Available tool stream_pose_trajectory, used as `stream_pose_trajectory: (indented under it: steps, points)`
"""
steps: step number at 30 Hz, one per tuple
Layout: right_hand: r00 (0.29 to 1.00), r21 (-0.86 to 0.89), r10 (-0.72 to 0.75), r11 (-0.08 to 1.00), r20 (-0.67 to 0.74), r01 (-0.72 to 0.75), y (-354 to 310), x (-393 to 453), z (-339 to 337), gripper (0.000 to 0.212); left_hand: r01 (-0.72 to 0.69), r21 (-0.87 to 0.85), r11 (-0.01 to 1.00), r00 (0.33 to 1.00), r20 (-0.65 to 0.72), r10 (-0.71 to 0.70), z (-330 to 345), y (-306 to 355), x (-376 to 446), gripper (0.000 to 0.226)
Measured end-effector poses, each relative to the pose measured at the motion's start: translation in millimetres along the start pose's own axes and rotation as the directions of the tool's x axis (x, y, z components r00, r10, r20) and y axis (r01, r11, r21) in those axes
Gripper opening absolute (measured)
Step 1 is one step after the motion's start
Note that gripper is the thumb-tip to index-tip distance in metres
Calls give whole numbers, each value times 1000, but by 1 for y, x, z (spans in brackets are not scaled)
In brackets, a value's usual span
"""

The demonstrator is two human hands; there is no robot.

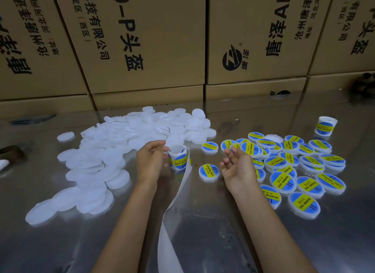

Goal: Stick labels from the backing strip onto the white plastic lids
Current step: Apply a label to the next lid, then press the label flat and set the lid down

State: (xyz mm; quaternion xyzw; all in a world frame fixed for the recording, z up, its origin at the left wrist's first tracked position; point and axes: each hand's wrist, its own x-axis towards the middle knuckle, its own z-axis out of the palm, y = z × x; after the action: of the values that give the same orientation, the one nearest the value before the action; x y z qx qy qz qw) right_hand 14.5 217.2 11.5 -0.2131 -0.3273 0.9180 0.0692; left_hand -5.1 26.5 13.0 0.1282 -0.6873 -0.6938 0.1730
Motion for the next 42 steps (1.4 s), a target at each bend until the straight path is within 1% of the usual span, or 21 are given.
stream_pose_trajectory:
  steps: [5,10,11,12,13,14,15,16,17,18,19,21,22,24,28,30,33,34,36,38,42]
  points:
    - [999,-106,-11,994,39,15,1,-2,2,9,25,-28,999,999,48,-24,2,1,-1,23]
    - [991,-258,-50,963,125,82,4,-7,7,13,1,-59,998,994,112,5,1,6,-7,28]
    - [988,-293,-63,951,139,102,6,-8,9,14,-18,-22,1000,993,112,20,0,7,-8,31]
    - [986,-328,-76,937,149,122,7,-9,10,15,-67,77,995,994,90,60,-2,7,-7,34]
    - [984,-358,-88,923,157,139,8,-9,12,15,-135,231,964,991,56,125,-6,8,-6,34]
    - [982,-379,-97,913,164,153,9,-9,12,15,-192,423,886,979,17,204,-12,7,-5,34]
    - [980,-393,-101,905,169,161,10,-9,13,14,-213,621,754,958,-19,286,-20,8,-3,35]
    - [980,-400,-102,902,171,164,10,-9,13,14,-192,774,603,935,-43,352,-28,9,-1,36]
    - [980,-401,-100,901,171,162,11,-9,12,13,-135,869,476,922,-66,382,-35,9,2,36]
    - [981,-400,-97,903,170,158,11,-8,12,14,-59,918,392,925,-97,368,-42,10,5,37]
    - [981,-399,-93,904,170,155,11,-8,12,14,23,938,346,940,-138,313,-48,11,8,39]
    - [981,-401,-88,903,175,153,12,-7,11,16,162,940,300,967,-212,141,-57,11,10,50]
    - [980,-403,-87,902,179,153,12,-7,11,16,203,935,290,971,-230,62,-60,11,10,57]
    - [979,-405,-86,901,185,155,12,-7,10,16,214,926,310,974,-225,-1,-62,9,11,61]
    - [978,-411,-81,898,193,156,12,-7,10,16,104,915,389,984,-153,95,-60,7,10,49]
    - [978,-412,-80,898,193,155,12,-7,10,16,52,899,434,982,-126,143,-59,8,9,38]
    - [978,-412,-78,898,193,153,12,-7,10,18,27,869,493,976,-131,177,-59,7,8,12]
    - [978,-412,-77,898,193,152,12,-7,10,19,33,855,517,973,-145,177,-59,7,9,10]
    - [978,-412,-74,899,193,149,12,-8,10,20,35,834,551,968,-165,188,-59,6,10,16]
    - [979,-412,-70,899,193,146,12,-8,10,21,20,831,556,956,-178,231,-57,5,11,21]
    - [980,-411,-59,902,189,133,12,-7,10,22,-25,823,568,918,-206,338,-54,5,12,22]
